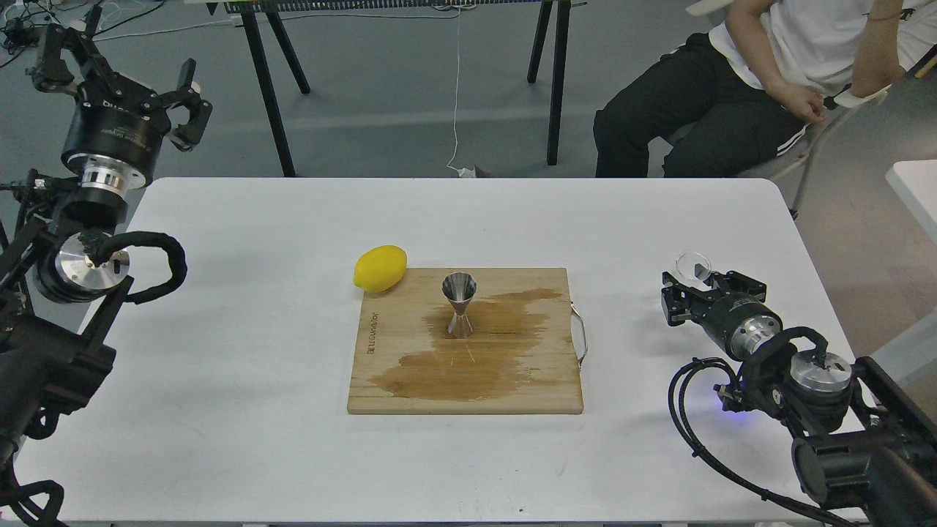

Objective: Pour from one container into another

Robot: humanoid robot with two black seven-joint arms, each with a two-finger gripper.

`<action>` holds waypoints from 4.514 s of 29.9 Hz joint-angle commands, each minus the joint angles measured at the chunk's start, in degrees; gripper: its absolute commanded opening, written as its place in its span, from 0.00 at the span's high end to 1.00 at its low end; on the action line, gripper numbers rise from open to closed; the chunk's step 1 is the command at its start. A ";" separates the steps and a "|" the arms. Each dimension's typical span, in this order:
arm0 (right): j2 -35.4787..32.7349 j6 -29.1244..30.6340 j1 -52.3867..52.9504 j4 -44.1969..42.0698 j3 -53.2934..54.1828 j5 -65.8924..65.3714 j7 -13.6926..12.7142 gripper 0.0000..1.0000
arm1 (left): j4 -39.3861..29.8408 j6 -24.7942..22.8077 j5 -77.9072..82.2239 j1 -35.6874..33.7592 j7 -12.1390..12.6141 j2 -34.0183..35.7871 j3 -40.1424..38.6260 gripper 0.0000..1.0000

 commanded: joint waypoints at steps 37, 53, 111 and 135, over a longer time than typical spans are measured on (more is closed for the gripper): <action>3.86 -11.19 23.98 9.17 -41.79 -47.23 5.20 0.67 | 0.00 0.59 0.00 0.53 -0.08 2.22 -0.17 0.00; 3.68 -12.86 26.44 7.85 -50.06 -67.26 8.01 0.67 | 0.00 0.68 0.00 0.53 -0.08 2.31 -0.17 0.00; -3.78 -15.86 13.00 7.94 -25.73 -48.40 14.61 0.65 | 0.00 0.59 -0.08 0.80 0.01 1.51 -0.78 0.00; 1.39 7.26 -1.07 -15.78 -2.43 4.71 3.80 0.63 | 0.00 0.59 0.09 0.62 0.19 1.25 -0.26 0.00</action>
